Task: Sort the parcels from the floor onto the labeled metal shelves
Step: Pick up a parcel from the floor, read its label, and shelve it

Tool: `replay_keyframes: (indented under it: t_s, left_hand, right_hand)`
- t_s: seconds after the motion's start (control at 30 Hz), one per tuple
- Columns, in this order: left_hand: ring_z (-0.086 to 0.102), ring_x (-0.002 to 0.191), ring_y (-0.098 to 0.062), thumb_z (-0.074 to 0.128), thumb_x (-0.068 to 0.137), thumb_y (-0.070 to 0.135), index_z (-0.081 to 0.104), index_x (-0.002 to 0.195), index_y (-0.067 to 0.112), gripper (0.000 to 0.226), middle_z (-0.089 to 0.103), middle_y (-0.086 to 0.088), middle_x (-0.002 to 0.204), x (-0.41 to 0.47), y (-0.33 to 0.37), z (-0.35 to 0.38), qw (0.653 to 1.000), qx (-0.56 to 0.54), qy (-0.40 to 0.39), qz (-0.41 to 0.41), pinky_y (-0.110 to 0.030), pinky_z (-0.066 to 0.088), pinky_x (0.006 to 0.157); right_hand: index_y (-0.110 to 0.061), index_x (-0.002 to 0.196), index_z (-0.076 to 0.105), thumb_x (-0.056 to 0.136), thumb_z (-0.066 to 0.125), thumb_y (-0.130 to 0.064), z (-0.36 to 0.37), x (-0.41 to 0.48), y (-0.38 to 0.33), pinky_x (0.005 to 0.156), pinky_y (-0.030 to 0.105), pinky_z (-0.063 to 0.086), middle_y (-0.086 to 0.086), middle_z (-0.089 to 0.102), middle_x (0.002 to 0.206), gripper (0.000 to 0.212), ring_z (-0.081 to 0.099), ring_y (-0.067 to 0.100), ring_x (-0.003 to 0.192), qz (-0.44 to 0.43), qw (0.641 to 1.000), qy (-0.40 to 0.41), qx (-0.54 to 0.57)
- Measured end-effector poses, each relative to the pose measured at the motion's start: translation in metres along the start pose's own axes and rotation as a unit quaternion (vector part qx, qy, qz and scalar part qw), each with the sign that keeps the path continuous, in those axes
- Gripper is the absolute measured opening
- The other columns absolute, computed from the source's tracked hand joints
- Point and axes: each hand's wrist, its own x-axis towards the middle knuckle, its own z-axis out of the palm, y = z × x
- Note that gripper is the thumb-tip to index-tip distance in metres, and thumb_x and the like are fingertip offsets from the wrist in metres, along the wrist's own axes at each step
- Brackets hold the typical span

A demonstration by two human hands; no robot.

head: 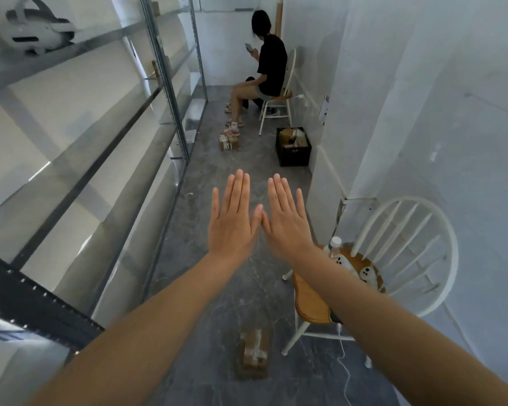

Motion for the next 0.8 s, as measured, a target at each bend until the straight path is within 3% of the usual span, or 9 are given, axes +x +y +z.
replay_keyframes:
  t_s: [0.13,0.43,0.63,0.8]
  left_hand:
    - [-0.007,0.156,-0.015,0.019,0.107,0.044,0.0,0.16,0.011,0.065,-0.004,-0.004,0.17,-0.014,0.004,0.02,1.0,0.006,-0.02,-0.008,-0.045,-0.002,0.127]
    - [-0.004,0.156,-0.016,0.02,0.107,0.044,0.002,0.16,0.01,0.065,-0.001,-0.004,0.17,-0.038,-0.003,0.077,0.996,0.01,-0.077,-0.034,-0.044,-0.003,0.127]
    - [0.001,0.156,-0.017,0.02,0.106,0.045,0.009,0.16,0.01,0.066,0.005,-0.004,0.169,-0.063,-0.031,0.127,0.991,-0.015,-0.123,-0.043,-0.044,0.0,0.127]
    - [-0.001,0.156,-0.016,0.016,0.104,0.048,0.008,0.161,0.011,0.068,0.004,-0.003,0.169,-0.095,-0.07,0.176,0.982,-0.026,-0.177,-0.057,-0.045,-0.002,0.126]
  right_hand:
    - [-0.007,0.16,0.005,0.099,0.002,-0.046,0.02,-0.01,0.009,0.125,0.04,-0.007,0.008,0.001,0.169,0.072,-0.006,0.018,0.155,-0.01,1.0,-0.019,0.016]
    - [-0.005,0.159,0.002,0.098,0.002,-0.044,0.072,-0.028,0.023,0.126,0.035,-0.005,0.01,-0.002,0.168,0.073,-0.006,0.019,0.155,-0.003,0.994,-0.089,0.061]
    - [-0.008,0.159,-0.001,0.104,0.015,-0.041,0.132,-0.039,0.03,0.127,0.036,0.001,0.007,-0.005,0.169,0.066,-0.01,0.017,0.155,-0.049,0.982,-0.17,0.07]
    - [-0.009,0.16,0.001,0.108,0.024,-0.043,0.194,-0.05,0.035,0.126,0.031,-0.005,0.005,-0.005,0.169,0.066,-0.011,0.014,0.155,-0.007,0.974,-0.207,0.095]
